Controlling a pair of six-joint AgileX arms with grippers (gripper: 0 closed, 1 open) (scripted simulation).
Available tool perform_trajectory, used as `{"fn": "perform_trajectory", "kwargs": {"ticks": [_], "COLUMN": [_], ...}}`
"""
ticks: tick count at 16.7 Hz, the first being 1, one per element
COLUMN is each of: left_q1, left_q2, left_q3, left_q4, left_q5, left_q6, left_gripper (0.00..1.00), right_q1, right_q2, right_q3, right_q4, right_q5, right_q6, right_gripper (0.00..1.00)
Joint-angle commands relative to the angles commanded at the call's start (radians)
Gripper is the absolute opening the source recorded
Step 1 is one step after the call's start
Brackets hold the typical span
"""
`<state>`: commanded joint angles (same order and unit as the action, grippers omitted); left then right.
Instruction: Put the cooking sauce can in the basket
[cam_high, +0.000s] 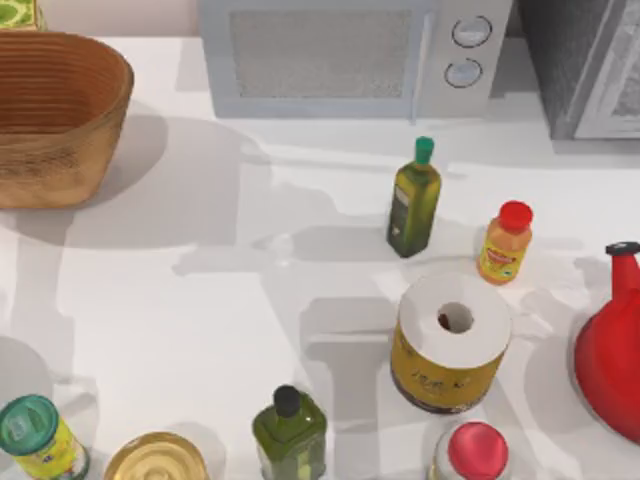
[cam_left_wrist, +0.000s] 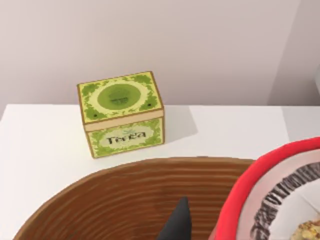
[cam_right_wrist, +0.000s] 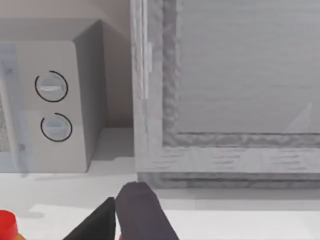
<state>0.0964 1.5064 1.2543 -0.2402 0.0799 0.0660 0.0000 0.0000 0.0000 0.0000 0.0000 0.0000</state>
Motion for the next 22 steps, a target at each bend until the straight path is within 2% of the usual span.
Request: {"fn": "perform_trajectory", "kwargs": {"ticks": [3,10,14,22], "left_q1": [-0.004,-0.010,-0.011,-0.011], "left_q2": [0.020,0.187,0.193,0.193], "left_q3": [0.001,0.019,0.019,0.019], "left_q4": [0.017,0.168,0.174,0.174], "left_q5": [0.000,-0.006,-0.007,-0.007], "left_q6": [0.004,-0.003,-0.004,-0.004], "left_gripper": [0.00,0.00,0.00,0.60], "right_q1": [0.000,0.000,0.000,0.000], "right_q2": [0.000,0.000,0.000,0.000], "right_q3": [0.000,0.000,0.000,0.000], "right_q4": [0.000,0.000,0.000,0.000], "right_q5": [0.000,0.000,0.000,0.000], "right_q6": [0.000,0.000,0.000,0.000], "right_gripper": [1.00,1.00,1.00,1.00]}}
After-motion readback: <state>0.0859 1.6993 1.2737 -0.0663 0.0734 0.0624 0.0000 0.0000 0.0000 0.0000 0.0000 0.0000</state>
